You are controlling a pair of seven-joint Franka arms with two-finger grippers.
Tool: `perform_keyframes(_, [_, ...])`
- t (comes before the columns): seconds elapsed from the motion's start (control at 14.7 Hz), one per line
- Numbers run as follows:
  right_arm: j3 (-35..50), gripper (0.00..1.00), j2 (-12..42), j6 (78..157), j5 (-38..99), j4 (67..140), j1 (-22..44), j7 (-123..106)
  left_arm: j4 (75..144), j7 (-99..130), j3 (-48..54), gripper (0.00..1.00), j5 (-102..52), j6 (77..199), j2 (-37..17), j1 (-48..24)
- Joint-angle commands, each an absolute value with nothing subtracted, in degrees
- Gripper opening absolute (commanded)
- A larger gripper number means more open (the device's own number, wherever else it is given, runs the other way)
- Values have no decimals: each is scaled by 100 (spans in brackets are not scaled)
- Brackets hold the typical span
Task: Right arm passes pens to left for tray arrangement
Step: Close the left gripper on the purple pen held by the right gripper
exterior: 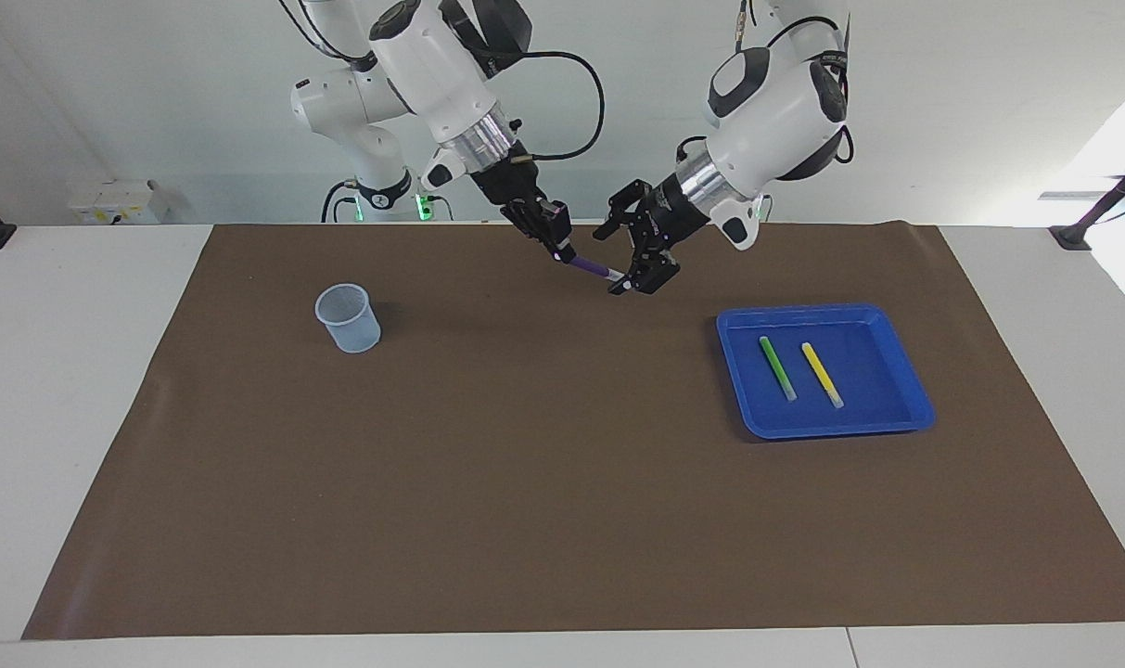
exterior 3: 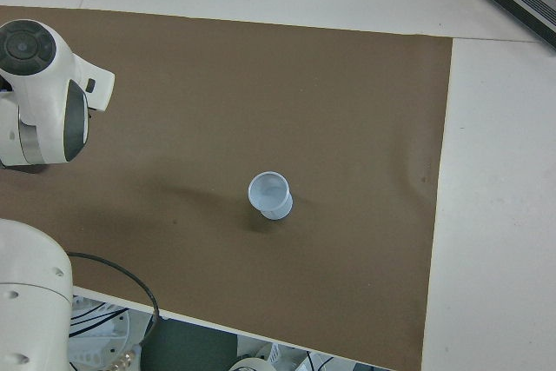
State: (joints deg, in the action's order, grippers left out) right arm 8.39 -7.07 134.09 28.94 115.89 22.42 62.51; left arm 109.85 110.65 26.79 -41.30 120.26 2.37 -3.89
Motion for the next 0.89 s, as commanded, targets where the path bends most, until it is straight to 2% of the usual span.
perform_keyframes(0.0, [817, 0, -844, 13579, 3041, 11760, 2285, 6267, 11530, 11048, 2619, 100, -4236, 12470, 650, -650])
perform_keyframes(0.27, [826, 0, -844, 13710, 3050, 11751, 2303, 6302, 12075, 11153, 2619, 100, -4236, 13252, 870, -852])
perform_keyframes(0.55, [861, 0, -844, 13746, 3050, 11751, 2294, 6284, 12085, 11162, 2619, 98, -4236, 13298, 870, -809])
perform_keyframes(0.61, [861, 0, -835, 13755, 3050, 11760, 2294, 6284, 12085, 11162, 2619, 94, -4236, 13298, 870, -809])
perform_keyframes(0.82, [861, 0, -835, 13746, 3050, 11760, 2294, 6284, 12059, 11145, 2619, 75, -4236, 13289, 861, -800])
